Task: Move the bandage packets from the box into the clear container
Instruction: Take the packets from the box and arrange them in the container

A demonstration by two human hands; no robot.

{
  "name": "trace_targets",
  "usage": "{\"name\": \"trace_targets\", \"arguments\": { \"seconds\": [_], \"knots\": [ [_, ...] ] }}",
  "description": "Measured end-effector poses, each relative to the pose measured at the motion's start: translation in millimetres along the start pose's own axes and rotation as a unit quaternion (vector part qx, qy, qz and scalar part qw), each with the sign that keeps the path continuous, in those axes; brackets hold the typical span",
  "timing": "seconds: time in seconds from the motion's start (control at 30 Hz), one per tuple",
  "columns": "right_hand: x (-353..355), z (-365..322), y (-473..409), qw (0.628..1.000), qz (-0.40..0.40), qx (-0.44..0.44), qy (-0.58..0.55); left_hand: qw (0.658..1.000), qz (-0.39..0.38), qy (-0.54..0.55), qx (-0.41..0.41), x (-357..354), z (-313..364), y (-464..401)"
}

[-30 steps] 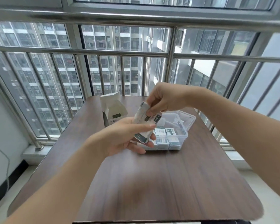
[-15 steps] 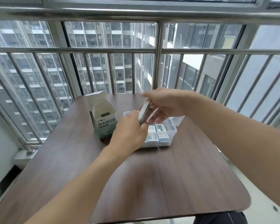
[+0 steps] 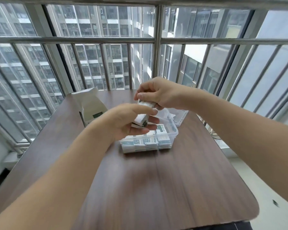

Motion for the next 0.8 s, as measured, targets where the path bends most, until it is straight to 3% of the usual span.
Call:
{"name": "trace_targets", "arguments": {
  "seconds": [0.1,0.27,0.4,0.63,0.8],
  "knots": [
    [1,3,-5,1.0,0.006,0.018,-0.016,1.0,-0.016,0.012,-0.003,-1,1,-8],
    [-10,11,-8,0.999,-0.04,-0.015,-0.012,0.982,0.102,-0.122,-0.101,8,9,-23],
    [-6,16,-9,0.998,-0.063,-0.004,-0.023,0.965,0.17,-0.133,-0.151,18,13,-28],
    [3,15,-8,0.992,-0.081,-0.007,0.099,0.947,0.179,-0.18,-0.194,17,17,-38],
    [9,9,-13,0.995,-0.065,0.033,0.073,0.929,0.214,-0.231,-0.195,23,22,-40]
  ]
}}
Point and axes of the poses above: each hand's wrist, its own y-axis away from the middle knuckle, its own x-axis out of the back of the hand, z = x × y, the point moved 9 cm from there along -y, towards the middle knuckle, and after that the axes turned 1 degree about -y, right-handed, at the moved point
